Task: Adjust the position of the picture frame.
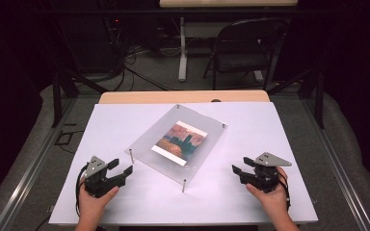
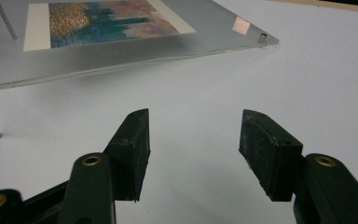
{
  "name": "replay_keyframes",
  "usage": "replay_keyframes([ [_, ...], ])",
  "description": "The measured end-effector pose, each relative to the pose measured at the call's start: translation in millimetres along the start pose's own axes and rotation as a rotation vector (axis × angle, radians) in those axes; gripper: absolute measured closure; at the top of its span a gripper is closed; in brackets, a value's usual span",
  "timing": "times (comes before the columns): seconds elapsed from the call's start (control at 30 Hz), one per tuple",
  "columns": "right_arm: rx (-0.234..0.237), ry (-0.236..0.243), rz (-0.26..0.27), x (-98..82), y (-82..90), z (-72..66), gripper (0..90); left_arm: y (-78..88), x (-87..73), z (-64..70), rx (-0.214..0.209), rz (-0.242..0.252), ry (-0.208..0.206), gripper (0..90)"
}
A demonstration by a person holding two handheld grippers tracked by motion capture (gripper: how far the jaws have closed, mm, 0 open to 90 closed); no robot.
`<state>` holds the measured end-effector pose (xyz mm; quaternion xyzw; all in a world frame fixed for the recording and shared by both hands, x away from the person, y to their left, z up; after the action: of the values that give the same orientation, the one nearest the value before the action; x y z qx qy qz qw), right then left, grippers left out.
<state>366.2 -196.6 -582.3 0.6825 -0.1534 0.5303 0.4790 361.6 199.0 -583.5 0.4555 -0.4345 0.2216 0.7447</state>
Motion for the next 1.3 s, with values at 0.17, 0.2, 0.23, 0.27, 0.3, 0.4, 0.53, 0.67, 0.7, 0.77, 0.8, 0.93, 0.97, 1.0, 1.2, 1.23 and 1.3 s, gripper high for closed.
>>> replay_keyframes([
  [0.17, 0.015, 0.002, -0.001, -0.5, -1.3, -1.7, 44.3, -0.8, -0.7, 0.3, -0.005, -0.006, -0.005, 37.2],
  [0.2, 0.017, 0.003, -0.004, -0.9, -1.5, -2.0, 44.8, -1.1, -0.9, 0.3, -0.006, -0.007, -0.003, 37.2],
  [0.23, 0.019, 0.006, -0.005, -1.2, -1.8, -2.4, 44.9, -1.1, -1.0, 0.2, -0.008, -0.008, -0.001, 37.2],
  [0.27, 0.021, 0.008, -0.008, -1.4, -1.8, -2.9, 45.3, -1.1, -1.0, 0.2, -0.008, -0.007, 0.0, 37.4],
  [0.3, 0.023, 0.013, -0.011, -1.5, -1.7, -3.2, 45.8, -1.0, -1.0, 0.0, -0.007, -0.008, 0.003, 37.5],
  [0.4, 0.029, 0.016, -0.006, -0.7, -2.1, -5.7, 46.2, -0.3, -1.3, -1.6, -0.002, -0.009, 0.013, 37.8],
  [0.53, 0.038, 0.021, -0.007, -0.3, -2.4, -8.7, 47.1, 0.0, -2.1, -3.3, 0.001, -0.013, 0.027, 38.3],
  [0.67, 0.043, 0.019, -0.008, -0.2, -3.0, -10.4, 48.0, 0.4, -3.0, -6.0, 0.021, -0.023, 0.02, 38.2],
  [0.7, 0.044, 0.019, -0.009, -0.3, -3.1, -10.6, 48.2, 0.2, -3.2, -6.0, 0.017, -0.028, 0.022, 38.4],
  [0.77, 0.045, 0.019, -0.009, -0.6, -3.5, -10.6, 48.4, 1.0, -2.7, -9.3, 0.03, -0.034, 0.004, 38.8],
  [0.8, 0.046, 0.017, -0.011, -0.9, -3.5, -10.7, 48.5, 1.6, -2.6, -11.2, 0.036, -0.037, 0.002, 39.3],
  [0.93, 0.048, 0.014, -0.011, -1.8, -2.1, -11.5, 48.5, 2.0, -4.2, -20.8, 0.05, -0.055, 0.021, 42.1],
  [0.97, 0.048, 0.017, -0.009, -1.8, -1.3, -11.5, 48.4, 2.0, -4.5, -21.8, 0.046, -0.06, 0.028, 43.6],
  [1.0, 0.051, 0.018, -0.009, -1.8, -0.8, -11.8, 48.2, 1.5, -4.7, -23.2, 0.041, -0.064, 0.032, 44.8],
  [1.2, 0.049, 0.003, -0.006, -2.7, 1.8, -11.2, 47.8, -2.3, -7.5, -27.3, 0.039, -0.102, 0.034, 52.0],
  [1.23, 0.049, -0.001, -0.011, -3.3, 2.3, -11.0, 47.8, -3.4, -7.8, -28.0, 0.042, -0.105, 0.034, 52.7],
  [1.3, 0.05, -0.005, -0.008, -3.8, 2.2, -10.4, 47.8, -7.3, -8.1, -29.3, 0.041, -0.116, 0.034, 54.4],
])
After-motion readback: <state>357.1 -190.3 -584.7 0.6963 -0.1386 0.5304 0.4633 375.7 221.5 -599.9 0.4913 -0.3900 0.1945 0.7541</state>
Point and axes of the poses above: each handheld gripper's, and its own axes: y roughly backward along the jaws, x roughly out of its top, z roughly to its right, the point moved 10 cm from there along -y, roughly forward along the jaws, and after that the axes turned 6 degrees about y, right-handed, at the moved point
